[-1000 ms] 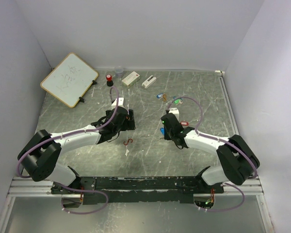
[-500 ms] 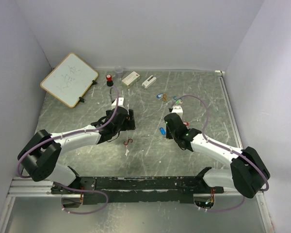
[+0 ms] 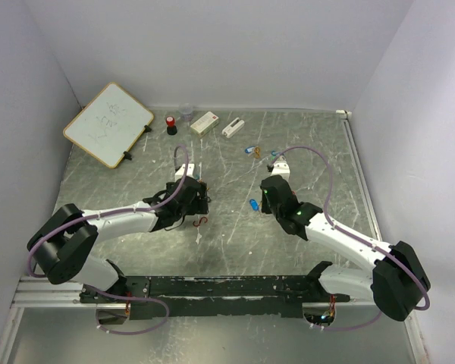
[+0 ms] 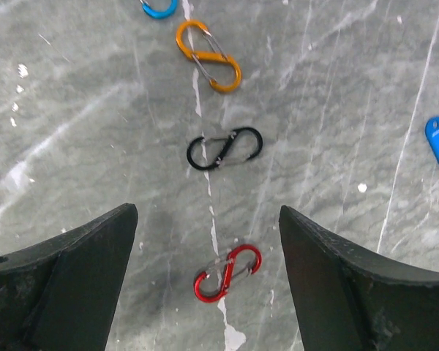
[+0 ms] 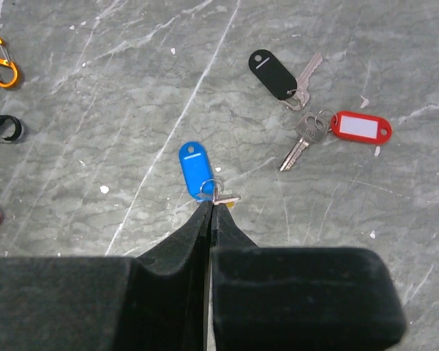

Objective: Put the keys on the keyring

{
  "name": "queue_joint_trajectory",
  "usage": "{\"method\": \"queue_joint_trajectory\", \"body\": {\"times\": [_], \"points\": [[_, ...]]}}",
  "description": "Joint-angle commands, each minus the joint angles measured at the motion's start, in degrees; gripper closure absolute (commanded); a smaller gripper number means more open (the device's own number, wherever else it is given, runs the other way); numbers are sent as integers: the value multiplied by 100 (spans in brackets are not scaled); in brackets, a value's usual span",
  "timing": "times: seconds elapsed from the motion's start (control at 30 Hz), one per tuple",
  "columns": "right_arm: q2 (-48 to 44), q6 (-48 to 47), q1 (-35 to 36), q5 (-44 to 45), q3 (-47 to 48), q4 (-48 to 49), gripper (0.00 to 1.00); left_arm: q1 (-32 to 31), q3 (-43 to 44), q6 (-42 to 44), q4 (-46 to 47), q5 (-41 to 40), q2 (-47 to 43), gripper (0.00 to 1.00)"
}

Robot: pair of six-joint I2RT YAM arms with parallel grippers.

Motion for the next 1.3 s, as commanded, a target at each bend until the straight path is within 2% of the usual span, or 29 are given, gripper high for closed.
{"method": "queue_joint_trajectory", "body": {"times": [0.0, 0.27, 0.63, 1.0, 1.27], "points": [[-103, -150, 48, 117, 155, 127, 100, -287, -106, -18, -111, -141, -150, 11], [-167, -207, 48, 69, 130, 184, 100, -455, -426, 706, 377, 604, -329, 13], [-217, -238, 51, 64, 90, 236, 100, -485, -490, 1474, 715, 1506, -87, 12], [-358, -237, 45, 98, 20, 217, 100, -539, -452, 1818, 645, 1636, 212, 14], [-376, -253, 50, 101, -19, 245, 100, -555, -474, 1816, 466, 1643, 287, 20]]}}
